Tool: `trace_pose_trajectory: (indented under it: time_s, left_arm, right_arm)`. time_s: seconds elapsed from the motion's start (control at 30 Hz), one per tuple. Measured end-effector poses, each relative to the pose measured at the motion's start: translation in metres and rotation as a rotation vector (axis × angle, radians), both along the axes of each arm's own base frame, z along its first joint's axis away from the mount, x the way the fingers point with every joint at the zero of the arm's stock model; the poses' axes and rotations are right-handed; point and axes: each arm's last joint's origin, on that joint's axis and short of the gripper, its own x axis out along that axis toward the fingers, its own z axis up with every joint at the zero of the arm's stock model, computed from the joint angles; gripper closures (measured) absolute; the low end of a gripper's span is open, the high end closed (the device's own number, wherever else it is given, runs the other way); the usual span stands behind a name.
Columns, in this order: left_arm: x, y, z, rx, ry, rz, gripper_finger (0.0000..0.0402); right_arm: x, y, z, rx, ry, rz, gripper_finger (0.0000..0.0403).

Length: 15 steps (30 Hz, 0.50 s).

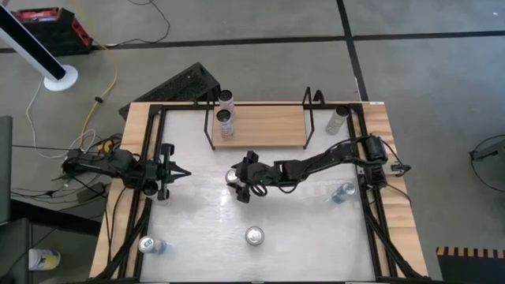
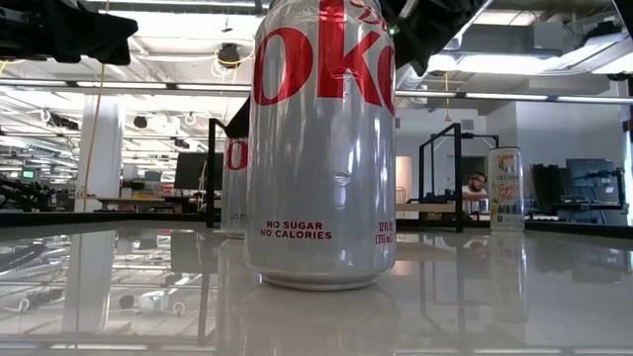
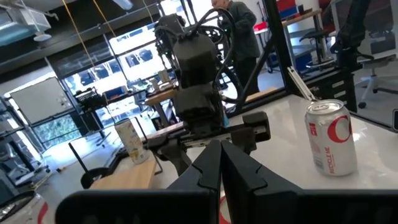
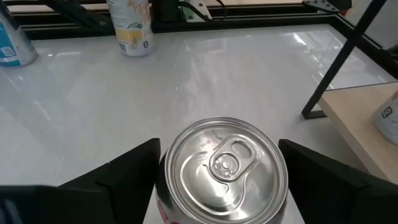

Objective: Place canned beverage on shelf
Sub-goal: Put the top red-silver soda can on the shelf

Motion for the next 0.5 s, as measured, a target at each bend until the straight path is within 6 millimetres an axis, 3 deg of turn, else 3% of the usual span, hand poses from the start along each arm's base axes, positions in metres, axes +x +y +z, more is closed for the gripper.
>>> trace_pose_trajectory:
  time_s: [0.33,0.5]
  left_arm:
    - [0.000,0.000,0.000,-0.006,0.003,-0.002,0.0401]
    - [0.000,0.000,-0.001,-0.007,0.009,-0.003,0.0401]
  right_arm:
    - [-0.003,-0.001,0.007,-0.016,0.003,0.007,0.0104]
    - [-0.013,-0.009,0.029,-0.050,0.016,0.013,0.0113]
